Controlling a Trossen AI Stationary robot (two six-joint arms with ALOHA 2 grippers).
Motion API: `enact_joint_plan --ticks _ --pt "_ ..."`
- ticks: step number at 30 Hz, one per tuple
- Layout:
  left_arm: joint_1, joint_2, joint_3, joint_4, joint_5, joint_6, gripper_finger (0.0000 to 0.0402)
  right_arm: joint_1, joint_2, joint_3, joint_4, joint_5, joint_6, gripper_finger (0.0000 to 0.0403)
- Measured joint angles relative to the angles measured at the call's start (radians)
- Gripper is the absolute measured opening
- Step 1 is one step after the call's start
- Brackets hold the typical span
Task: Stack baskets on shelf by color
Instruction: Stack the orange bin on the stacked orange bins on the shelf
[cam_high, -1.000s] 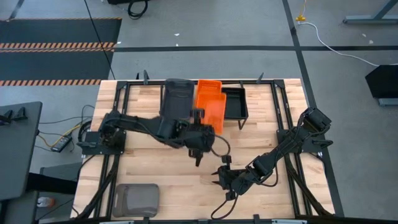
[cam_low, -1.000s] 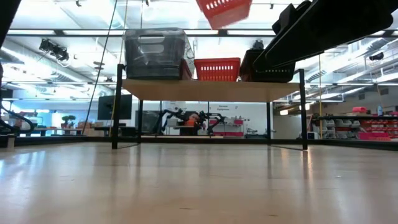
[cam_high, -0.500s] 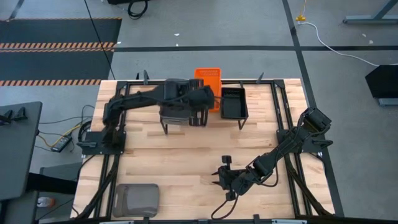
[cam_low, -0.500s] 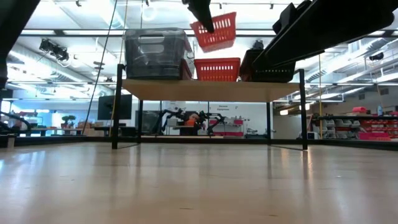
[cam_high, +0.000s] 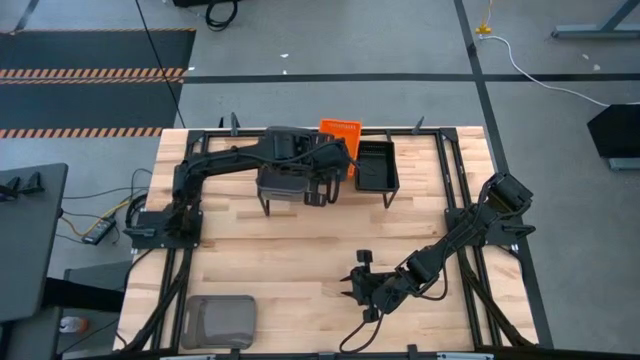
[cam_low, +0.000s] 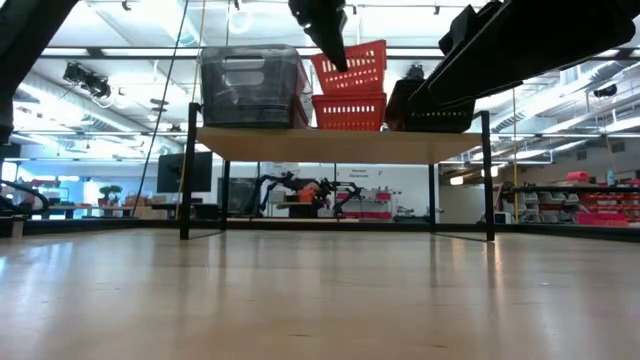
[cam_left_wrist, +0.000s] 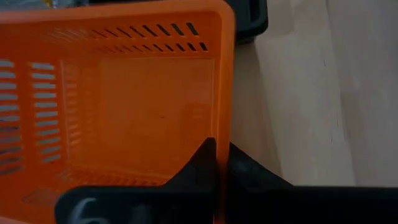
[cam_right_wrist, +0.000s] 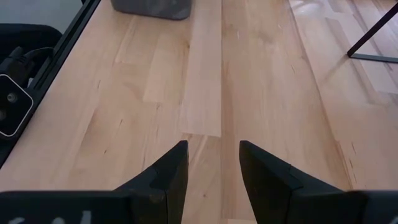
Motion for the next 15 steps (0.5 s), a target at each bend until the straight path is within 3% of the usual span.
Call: enact_joint_plan --ticks 15 --pt "-0.006 0.040 0.000 -0.047 -0.005 -0.076 0.0009 0.001 0.000 0.000 0.000 0.000 0.001 0.0150"
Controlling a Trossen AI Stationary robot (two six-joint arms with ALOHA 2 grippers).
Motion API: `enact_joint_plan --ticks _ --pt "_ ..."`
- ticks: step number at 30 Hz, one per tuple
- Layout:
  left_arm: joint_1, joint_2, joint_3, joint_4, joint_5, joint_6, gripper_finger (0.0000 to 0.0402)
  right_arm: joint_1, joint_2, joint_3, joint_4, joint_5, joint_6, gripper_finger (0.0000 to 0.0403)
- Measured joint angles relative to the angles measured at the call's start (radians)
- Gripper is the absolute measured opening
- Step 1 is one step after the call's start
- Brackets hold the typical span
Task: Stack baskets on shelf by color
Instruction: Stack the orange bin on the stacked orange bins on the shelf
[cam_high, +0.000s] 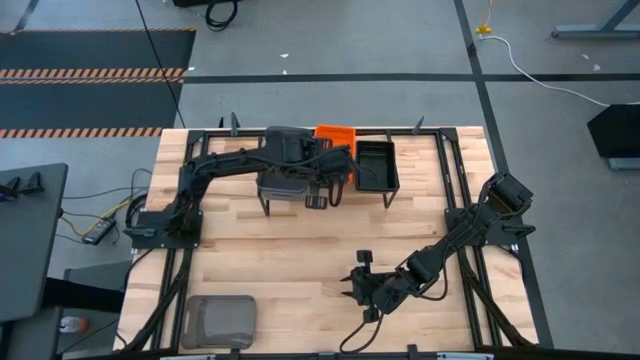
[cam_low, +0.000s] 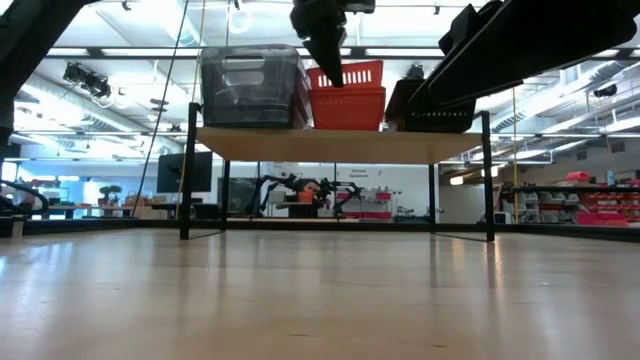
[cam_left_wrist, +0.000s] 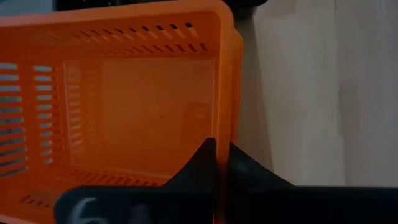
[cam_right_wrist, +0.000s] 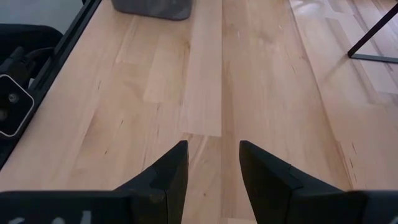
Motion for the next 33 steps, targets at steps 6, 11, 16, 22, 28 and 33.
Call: enact_joint_plan --ticks 6,11,16,22,28,33 --pt "-0.015 0.000 0.000 -0.008 0.002 -0.096 0.0019 0.000 0.000 0.000 0.000 0.000 -0.002 0.0150" --pt "-0.034 0.000 0.000 -0.005 0.043 -0.162 0.0021 0.000 0.000 0.000 0.002 0.000 0.000 0.0150" --pt "-0.053 0.000 0.000 -0.004 0.042 -0.184 0.0025 0.000 0.000 0.000 0.002 0.000 0.000 0.0150" --pt "-0.058 0.000 0.000 0.032 0.044 -0.254 0.0026 0.000 0.000 0.000 0.002 0.000 0.000 0.0150" --pt "-0.057 0.000 0.000 0.052 0.041 -0.291 0.0041 0.000 0.000 0.000 0.002 0.000 0.000 0.0150" --pt "-0.057 0.000 0.000 0.052 0.041 -0.289 0.0061 0.000 0.000 0.000 0.002 0.000 0.000 0.0150"
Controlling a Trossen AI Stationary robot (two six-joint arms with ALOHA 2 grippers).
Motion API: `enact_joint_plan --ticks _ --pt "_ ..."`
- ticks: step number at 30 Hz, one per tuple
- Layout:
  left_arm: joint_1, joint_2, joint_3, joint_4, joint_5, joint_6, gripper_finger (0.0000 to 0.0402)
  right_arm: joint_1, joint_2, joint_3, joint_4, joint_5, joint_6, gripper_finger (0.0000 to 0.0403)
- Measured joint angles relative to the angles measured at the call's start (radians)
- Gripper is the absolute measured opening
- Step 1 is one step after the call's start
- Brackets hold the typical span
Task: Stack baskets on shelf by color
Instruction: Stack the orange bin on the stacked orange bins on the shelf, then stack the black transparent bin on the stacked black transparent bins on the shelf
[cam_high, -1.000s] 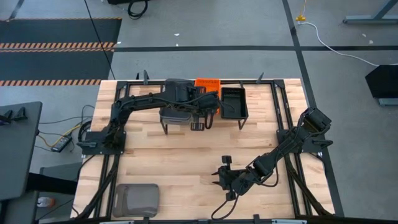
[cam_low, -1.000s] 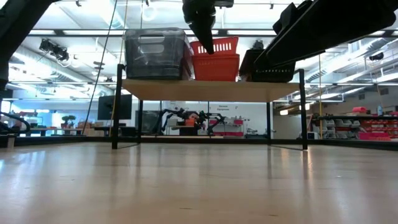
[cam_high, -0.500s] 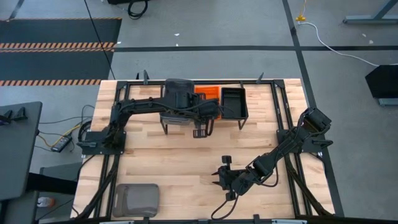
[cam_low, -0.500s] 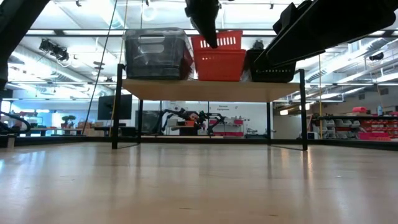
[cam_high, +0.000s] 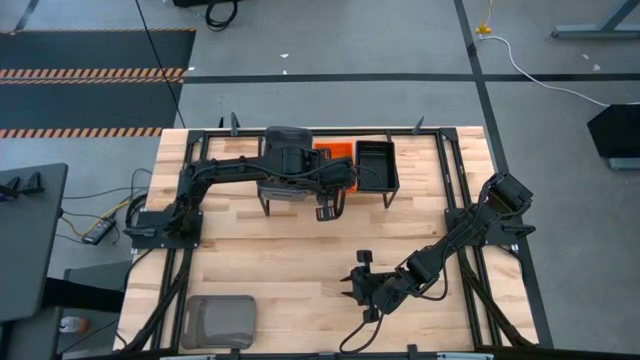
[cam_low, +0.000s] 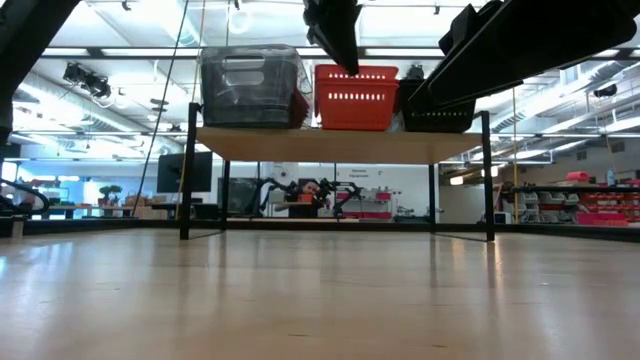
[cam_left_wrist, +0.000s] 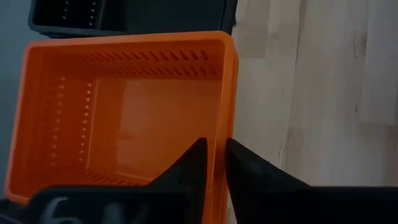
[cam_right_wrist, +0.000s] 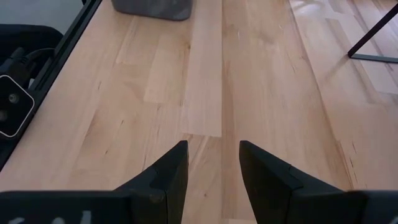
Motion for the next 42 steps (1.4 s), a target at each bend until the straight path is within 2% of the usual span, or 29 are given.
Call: enact_joint_plan --ticks 5,13,17,26,30,37,42 --pt "-0.002 0.000 0.006 -0.012 0.000 0.029 0.0078 0.000 0.000 0.000 0.000 -0.001 0.000 0.0150" --pt "-0.031 -0.003 0.144 -0.043 0.000 -0.006 0.0079 0.000 0.000 0.000 -0.001 -0.002 0.000 0.0150" --pt "-0.082 -0.047 0.131 -0.044 0.008 -0.055 0.0074 0.000 0.000 0.000 -0.003 -0.002 0.000 0.0150" --pt "-0.278 -0.058 0.115 -0.235 0.028 -0.150 0.0074 0.000 0.000 0.000 0.000 -0.007 0.000 0.0150" --pt "-0.371 -0.052 0.053 -0.247 0.020 -0.332 0.0075 0.000 0.000 0.000 0.003 -0.010 0.015 0.0150" --pt "-0.543 -0.053 -0.066 -0.294 0.014 -0.839 0.0087 0.003 0.000 0.000 0.005 -0.023 0.027 0.0150" --pt "-0.671 -0.053 -0.137 -0.330 0.060 -1.153 0.0105 0.003 0.000 0.000 0.010 -0.029 0.027 0.0150"
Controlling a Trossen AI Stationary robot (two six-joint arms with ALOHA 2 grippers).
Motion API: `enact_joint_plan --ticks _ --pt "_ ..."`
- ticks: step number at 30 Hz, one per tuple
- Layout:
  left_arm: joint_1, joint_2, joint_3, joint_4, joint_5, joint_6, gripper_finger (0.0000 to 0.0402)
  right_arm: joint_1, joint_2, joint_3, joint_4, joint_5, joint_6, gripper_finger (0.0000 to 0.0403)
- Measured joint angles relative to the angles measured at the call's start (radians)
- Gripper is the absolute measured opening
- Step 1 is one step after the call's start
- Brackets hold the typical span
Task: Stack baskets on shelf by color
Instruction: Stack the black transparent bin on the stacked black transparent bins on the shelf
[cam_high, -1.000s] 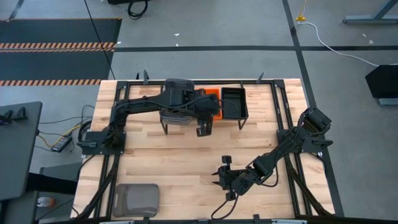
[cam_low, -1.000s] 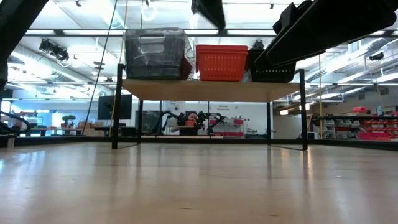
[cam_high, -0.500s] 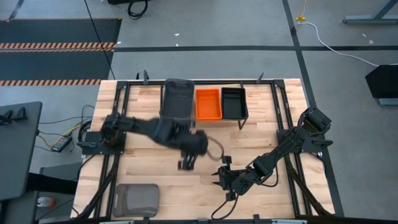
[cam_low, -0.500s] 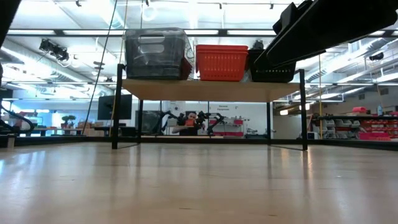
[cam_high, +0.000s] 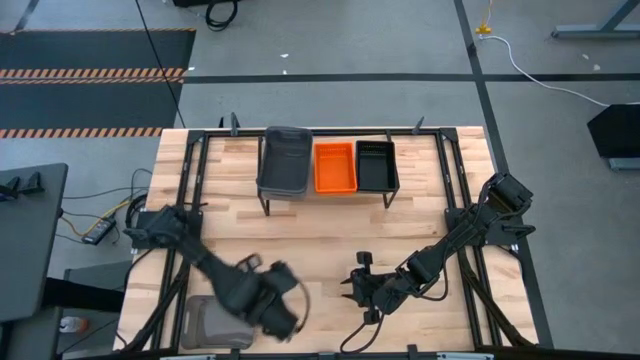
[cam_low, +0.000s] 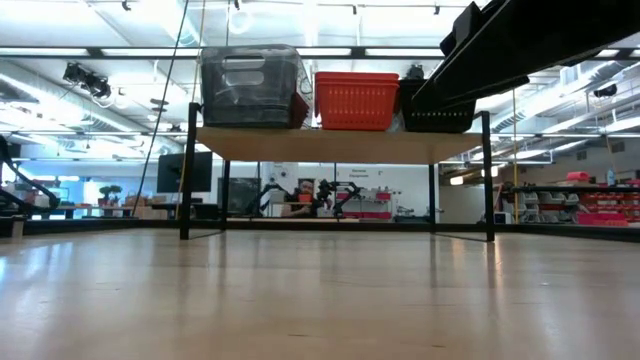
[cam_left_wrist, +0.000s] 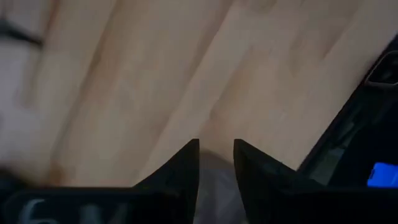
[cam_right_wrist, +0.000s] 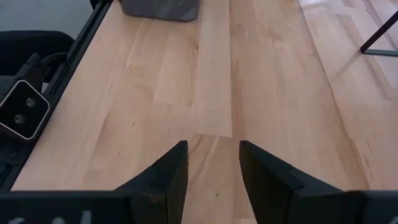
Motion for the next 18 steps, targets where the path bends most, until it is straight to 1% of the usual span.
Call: enact_joint_plan --ticks 3,7,10,14,18 --pt "-0.074 -0.001 -0.045 0.009 0.006 -0.174 0.0121 0.000 0.000 0.000 0.002 0.000 0.000 0.0150" --pt "-0.158 0.000 -0.120 0.033 0.041 -0.398 0.0151 0.001 0.000 0.000 0.013 -0.005 0.000 0.0150" --pt "-0.202 0.000 -0.175 0.090 0.052 -0.549 0.0178 0.000 0.000 0.000 0.020 -0.005 -0.004 0.0150" --pt "-0.224 0.000 -0.246 0.222 0.040 -0.668 0.0214 0.000 0.000 0.000 0.025 -0.005 -0.028 0.0150" --pt "-0.220 0.000 -0.312 0.362 0.033 -0.685 0.0242 -0.001 0.000 0.000 0.041 -0.005 -0.055 0.0150"
